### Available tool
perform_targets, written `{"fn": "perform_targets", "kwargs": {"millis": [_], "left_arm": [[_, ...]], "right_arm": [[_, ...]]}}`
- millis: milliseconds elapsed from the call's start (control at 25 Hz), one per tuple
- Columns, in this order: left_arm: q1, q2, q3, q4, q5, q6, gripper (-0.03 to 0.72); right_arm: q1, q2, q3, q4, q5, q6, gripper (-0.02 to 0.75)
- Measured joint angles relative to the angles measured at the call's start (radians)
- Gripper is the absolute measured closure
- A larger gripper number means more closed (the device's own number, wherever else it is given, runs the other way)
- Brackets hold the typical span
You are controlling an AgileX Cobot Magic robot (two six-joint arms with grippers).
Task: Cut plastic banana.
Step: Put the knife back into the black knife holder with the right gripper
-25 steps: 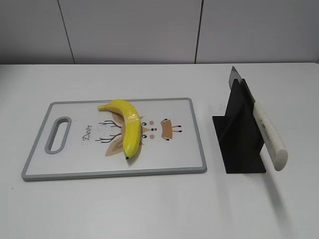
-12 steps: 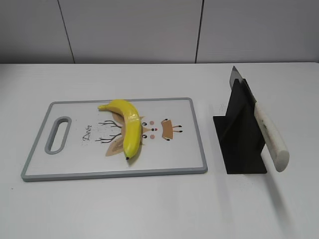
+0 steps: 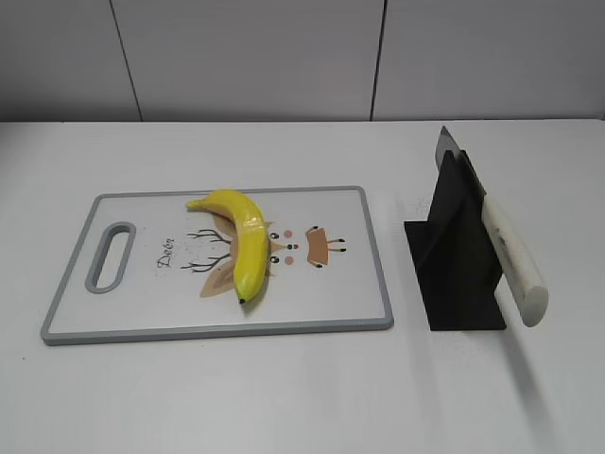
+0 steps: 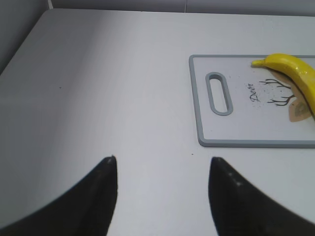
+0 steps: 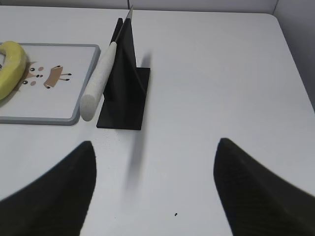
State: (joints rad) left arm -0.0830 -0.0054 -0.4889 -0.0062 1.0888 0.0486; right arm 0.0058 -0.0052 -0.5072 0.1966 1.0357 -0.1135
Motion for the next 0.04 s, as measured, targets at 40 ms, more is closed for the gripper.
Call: {"fn": "perform_targets", "kwargs": {"millis": [40], "left_arm": [[0.0,0.0,0.0,0.0,0.0,0.0,0.136]], "right_arm": [[0.0,0.0,0.0,0.0,0.0,0.0,0.168]]}}
